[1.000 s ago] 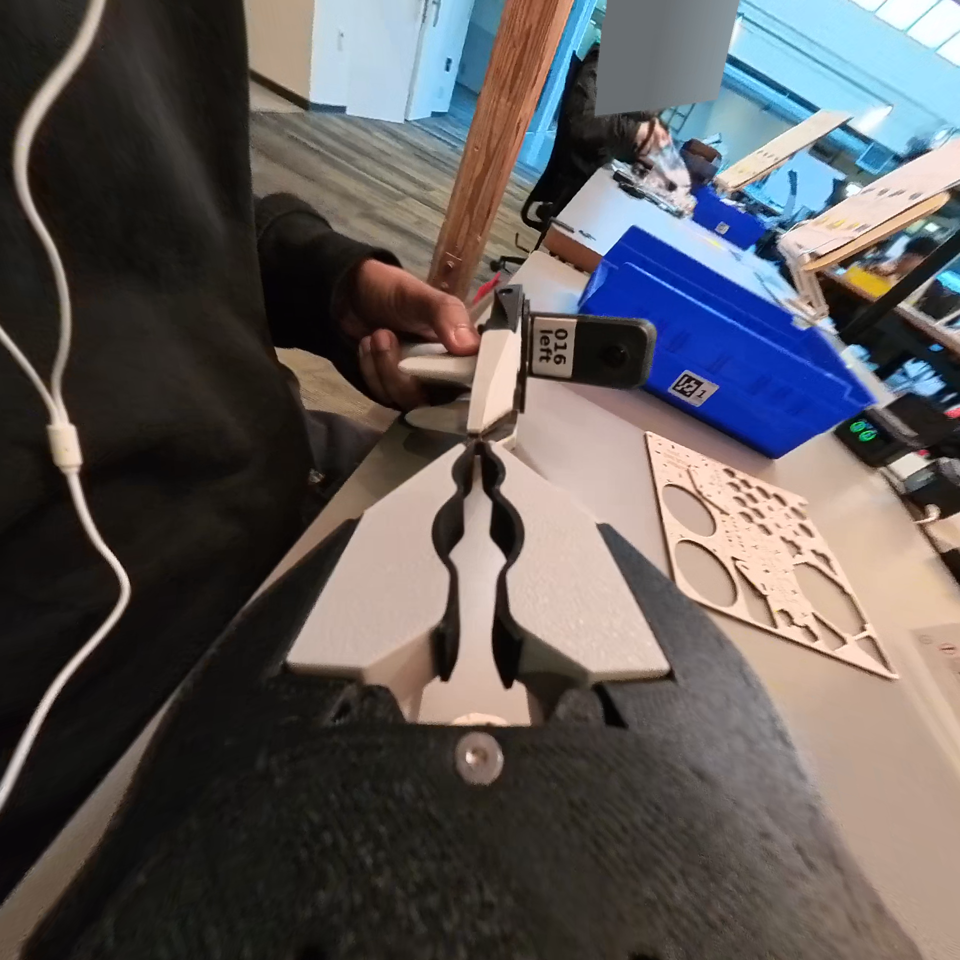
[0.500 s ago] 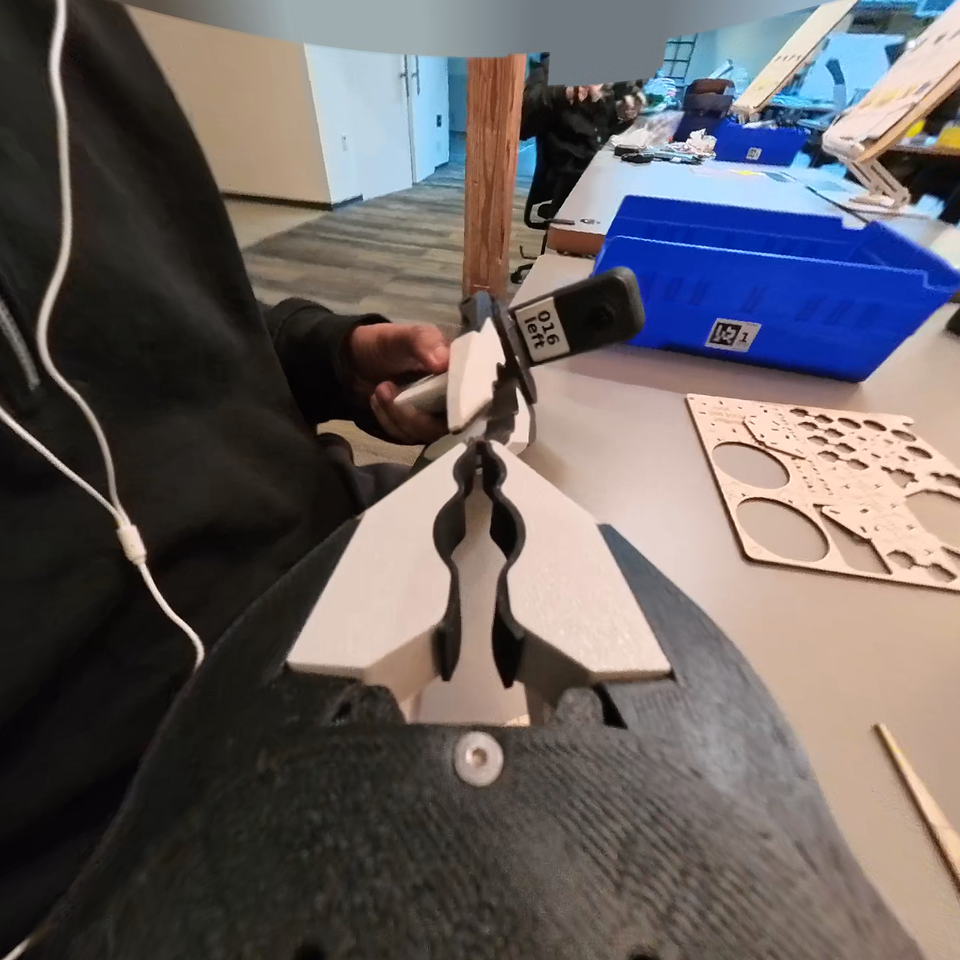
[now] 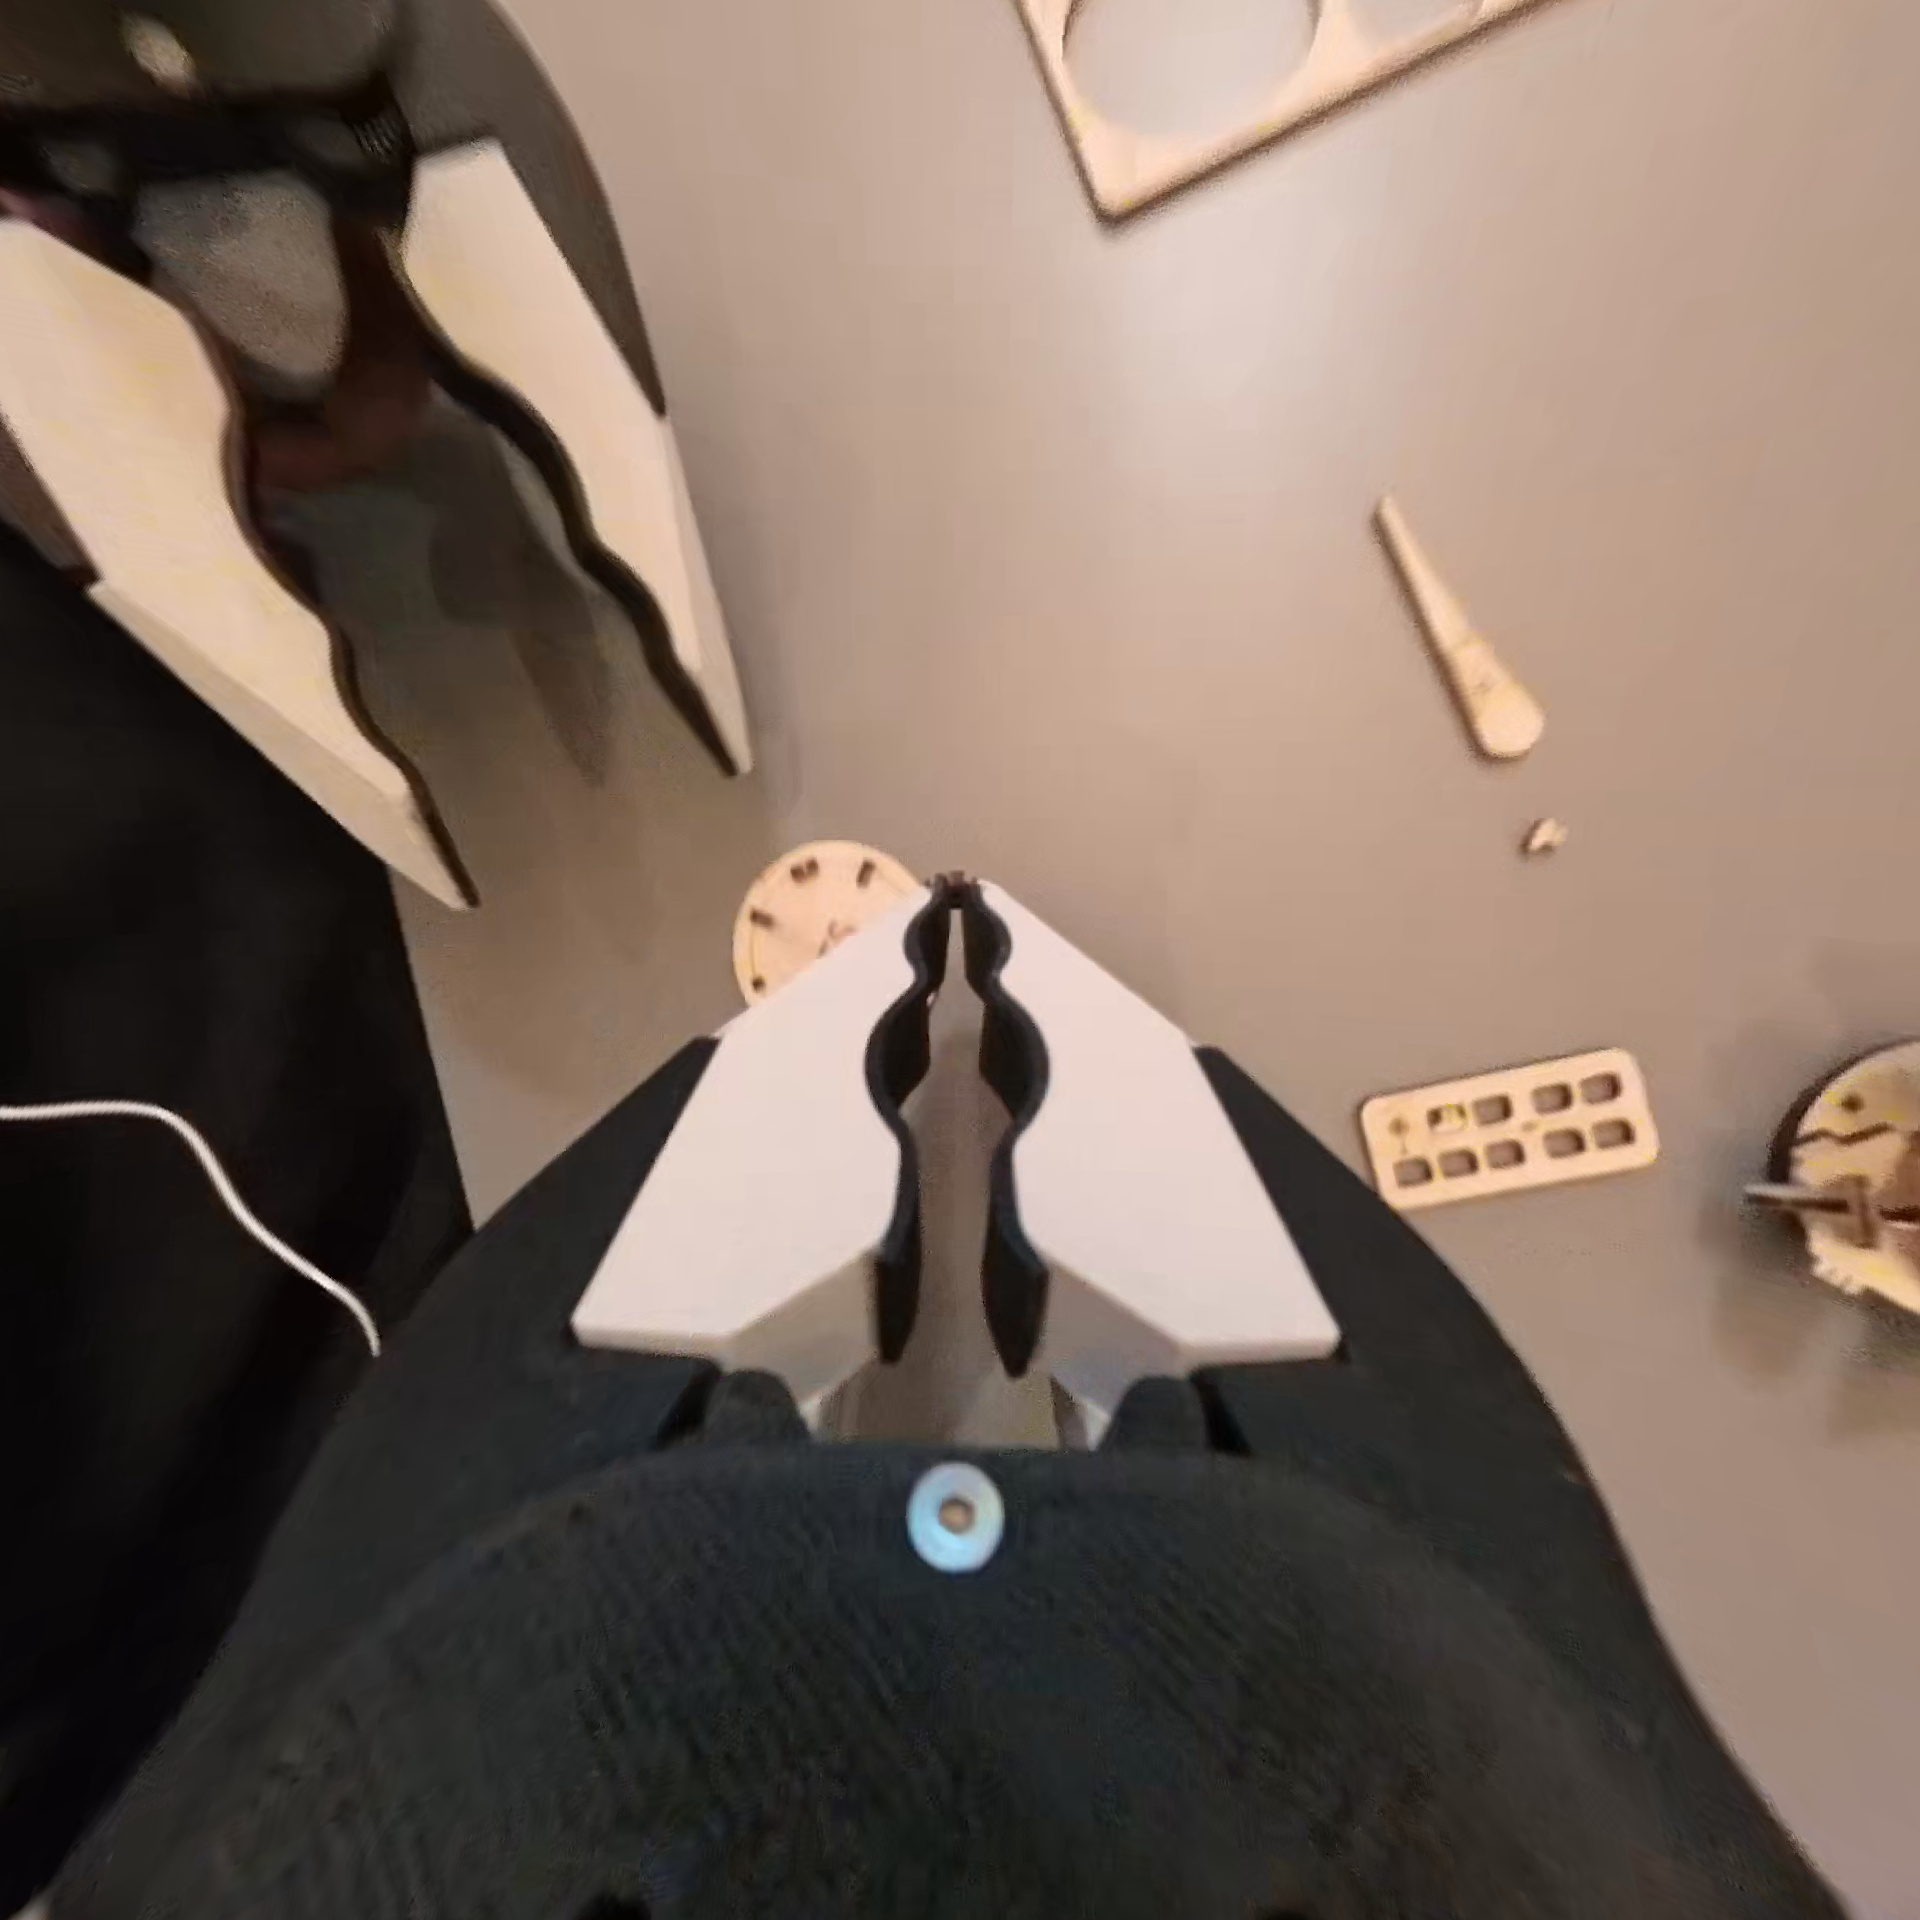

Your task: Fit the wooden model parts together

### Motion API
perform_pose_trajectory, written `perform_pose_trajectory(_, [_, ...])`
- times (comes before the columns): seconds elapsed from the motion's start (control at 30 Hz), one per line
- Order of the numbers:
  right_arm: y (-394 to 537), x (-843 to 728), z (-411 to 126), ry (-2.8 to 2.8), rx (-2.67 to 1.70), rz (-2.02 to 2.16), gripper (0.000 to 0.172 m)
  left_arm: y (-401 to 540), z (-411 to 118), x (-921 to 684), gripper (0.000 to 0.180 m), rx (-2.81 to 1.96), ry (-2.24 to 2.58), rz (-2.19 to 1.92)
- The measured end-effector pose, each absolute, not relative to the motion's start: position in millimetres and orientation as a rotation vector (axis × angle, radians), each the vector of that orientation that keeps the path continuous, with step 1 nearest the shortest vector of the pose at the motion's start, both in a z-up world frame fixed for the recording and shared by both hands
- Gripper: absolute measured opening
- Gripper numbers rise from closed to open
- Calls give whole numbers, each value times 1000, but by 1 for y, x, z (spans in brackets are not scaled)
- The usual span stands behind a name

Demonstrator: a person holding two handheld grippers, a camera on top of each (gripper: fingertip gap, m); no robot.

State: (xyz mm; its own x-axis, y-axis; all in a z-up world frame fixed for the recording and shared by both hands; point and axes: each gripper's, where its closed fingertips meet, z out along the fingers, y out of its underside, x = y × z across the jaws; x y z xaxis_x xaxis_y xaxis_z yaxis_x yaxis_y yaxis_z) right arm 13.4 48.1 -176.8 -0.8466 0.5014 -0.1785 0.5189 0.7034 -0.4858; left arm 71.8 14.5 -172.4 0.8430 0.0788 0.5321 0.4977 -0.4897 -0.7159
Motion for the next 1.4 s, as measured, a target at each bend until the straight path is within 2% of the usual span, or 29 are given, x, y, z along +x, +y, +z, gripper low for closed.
perform_pose_trajectory(0.13, [57,21,-200,3052,702,-451,1,32,-193,65,61,-2161,-349,-375])
perform_pose_trajectory(0.27, [50,25,-201,3073,603,-329,1,37,-193,59,62,-2151,-381,-330])
perform_pose_trajectory(0.3, [50,26,-202,3078,571,-302,1,38,-193,58,59,-2149,-395,-327])
perform_pose_trajectory(0.37, [50,28,-203,3093,496,-250,0,38,-201,56,43,-2187,-422,-327])
perform_pose_trajectory(0.57, [46,34,-201,3068,442,-226,1,35,-195,51,34,-2098,-511,-471])
perform_pose_trajectory(0.63, [47,36,-202,3093,403,-195,1,33,-193,45,19,-2040,-586,-558])
perform_pose_trajectory(0.67, [48,36,-204,3106,385,-177,1,33,-192,45,2,-2020,-602,-597])
perform_pose_trajectory(0.7, [49,35,-205,3133,360,-158,0,33,-192,44,0,-2012,-617,-613])
perform_pose_trajectory(1.4, [46,31,-208,3201,67,112,1,26,-201,41,0,-2031,-689,-689])
